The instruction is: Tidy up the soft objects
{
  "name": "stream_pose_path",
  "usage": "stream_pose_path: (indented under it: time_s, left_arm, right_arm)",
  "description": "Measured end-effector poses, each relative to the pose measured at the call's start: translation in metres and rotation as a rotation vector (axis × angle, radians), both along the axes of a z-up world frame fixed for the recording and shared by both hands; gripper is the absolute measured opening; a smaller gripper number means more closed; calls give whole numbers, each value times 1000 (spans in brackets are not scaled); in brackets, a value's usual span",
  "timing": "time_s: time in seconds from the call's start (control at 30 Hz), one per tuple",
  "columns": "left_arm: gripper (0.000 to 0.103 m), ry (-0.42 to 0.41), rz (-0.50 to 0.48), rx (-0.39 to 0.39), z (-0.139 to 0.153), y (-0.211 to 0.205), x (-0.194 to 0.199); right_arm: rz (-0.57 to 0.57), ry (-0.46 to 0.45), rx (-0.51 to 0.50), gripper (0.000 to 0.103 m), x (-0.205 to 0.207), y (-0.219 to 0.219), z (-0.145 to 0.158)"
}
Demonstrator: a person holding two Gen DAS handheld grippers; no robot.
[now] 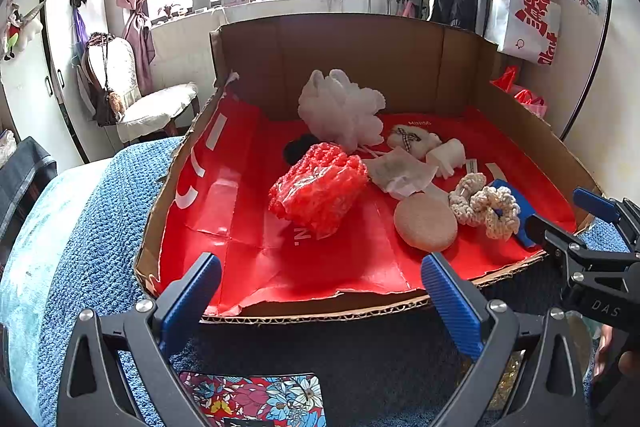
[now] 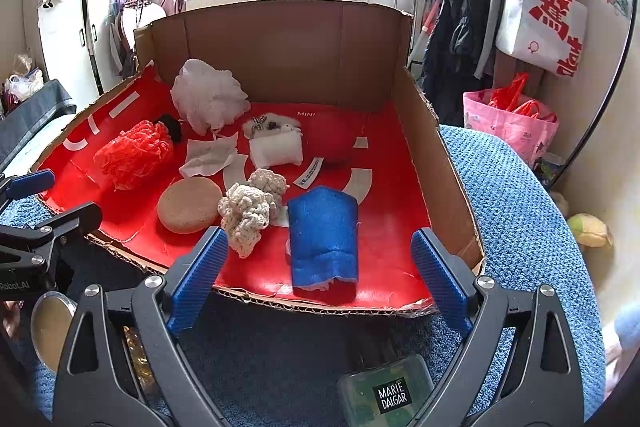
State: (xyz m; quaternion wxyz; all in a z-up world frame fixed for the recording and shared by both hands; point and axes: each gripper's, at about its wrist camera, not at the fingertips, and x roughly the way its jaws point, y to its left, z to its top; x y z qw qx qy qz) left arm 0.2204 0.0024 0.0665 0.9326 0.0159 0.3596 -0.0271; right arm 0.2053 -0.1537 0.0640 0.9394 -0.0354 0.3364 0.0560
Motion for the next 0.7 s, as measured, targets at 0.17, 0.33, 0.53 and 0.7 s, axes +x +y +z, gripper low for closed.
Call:
stream_pose_path:
  time_s: [0.17,0.33,0.53,0.7]
  left_arm:
    - [102,1,-1,-1,-1,0,0]
    - [102,1,-1,0,-1,0,0]
    - [102,-10,10,5,5,2,-10]
    - [103,-64,1,-23,34,7,-42]
  right_arm:
    - [0,0,0,94,0,0,-1]
    - [3,-3,13,94,-2,0,-2]
    - [-20,-53,-6,94,-20,-4,19]
    - [-10,-98,7,94,-61,-10,49]
